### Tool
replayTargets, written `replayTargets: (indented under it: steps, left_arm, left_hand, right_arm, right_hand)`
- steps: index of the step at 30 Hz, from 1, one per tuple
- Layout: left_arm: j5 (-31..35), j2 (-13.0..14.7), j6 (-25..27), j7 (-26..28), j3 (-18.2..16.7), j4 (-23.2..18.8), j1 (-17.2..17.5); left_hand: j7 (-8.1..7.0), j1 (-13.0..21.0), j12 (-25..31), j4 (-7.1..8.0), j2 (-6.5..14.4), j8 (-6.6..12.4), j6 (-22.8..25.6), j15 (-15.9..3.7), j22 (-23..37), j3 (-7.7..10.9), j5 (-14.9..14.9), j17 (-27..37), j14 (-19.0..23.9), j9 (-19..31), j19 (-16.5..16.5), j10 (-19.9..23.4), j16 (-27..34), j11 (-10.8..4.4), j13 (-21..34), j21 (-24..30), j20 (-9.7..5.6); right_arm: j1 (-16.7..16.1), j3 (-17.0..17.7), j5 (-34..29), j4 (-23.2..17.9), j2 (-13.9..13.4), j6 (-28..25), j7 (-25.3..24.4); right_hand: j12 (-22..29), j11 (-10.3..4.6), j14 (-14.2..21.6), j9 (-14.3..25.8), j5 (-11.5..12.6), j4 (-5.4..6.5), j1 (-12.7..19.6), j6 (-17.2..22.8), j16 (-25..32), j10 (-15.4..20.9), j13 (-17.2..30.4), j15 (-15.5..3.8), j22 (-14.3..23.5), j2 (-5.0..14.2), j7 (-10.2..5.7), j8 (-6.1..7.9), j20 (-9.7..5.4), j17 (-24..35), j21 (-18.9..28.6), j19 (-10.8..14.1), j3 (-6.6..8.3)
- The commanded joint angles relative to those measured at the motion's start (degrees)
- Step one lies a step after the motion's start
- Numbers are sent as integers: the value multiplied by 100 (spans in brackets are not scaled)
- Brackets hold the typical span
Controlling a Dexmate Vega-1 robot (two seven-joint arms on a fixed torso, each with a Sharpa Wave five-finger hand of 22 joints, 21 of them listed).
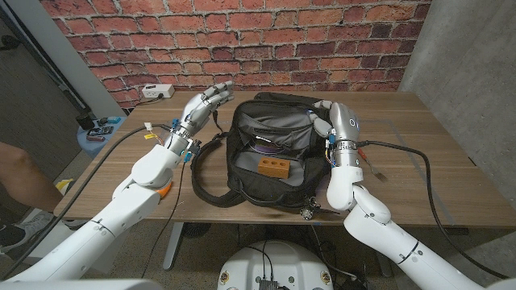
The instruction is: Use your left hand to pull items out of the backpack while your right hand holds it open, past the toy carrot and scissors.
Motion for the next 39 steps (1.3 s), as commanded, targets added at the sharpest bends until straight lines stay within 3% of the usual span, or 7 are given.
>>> replayTargets:
  steps: [1, 19, 39]
  left_arm:
    - [-87, 43, -26, -147, 36, -206, 50]
    - [35, 68, -159, -41, -93, -552, 336]
    - [-160, 172, -75, -297, -98, -545, 307]
  left_hand:
    - [-34, 74, -17, -6, 15, -35, 6, -9, 29, -33, 47, 6, -36, 31, -14, 6, -25, 2, 14, -11, -6]
    - [-23, 117, -25, -5, 36, -36, 19, -7, 29, -56, 50, 5, -31, 32, -5, 29, -33, 1, 19, -30, -7]
    - [-36, 166, -49, -10, 39, -43, 17, -16, 30, -78, 57, 1, -33, 33, -9, 9, -44, -22, 22, -55, -12]
  right_arm:
    - [226, 40, 259, 163, 36, -42, 61]
    - [354, 11, 460, 248, 73, -151, 2]
    - [897, -207, 649, 713, 282, -204, 30]
  right_hand:
    - [3, 4, 52, 10, 23, 3, 15, 35, -5, 54, 22, -842, 23, 47, 28, 26, -334, 12, 13, 35, -13]
    - [-3, 5, 48, 13, 21, 0, 38, 23, -18, 53, 32, -842, 23, 61, 34, 19, -331, 27, 11, 34, -48]
    - [-13, 21, 57, 15, 21, 2, 54, 21, -29, 52, 35, -837, 23, 80, 50, 16, -328, 40, 11, 38, -83]
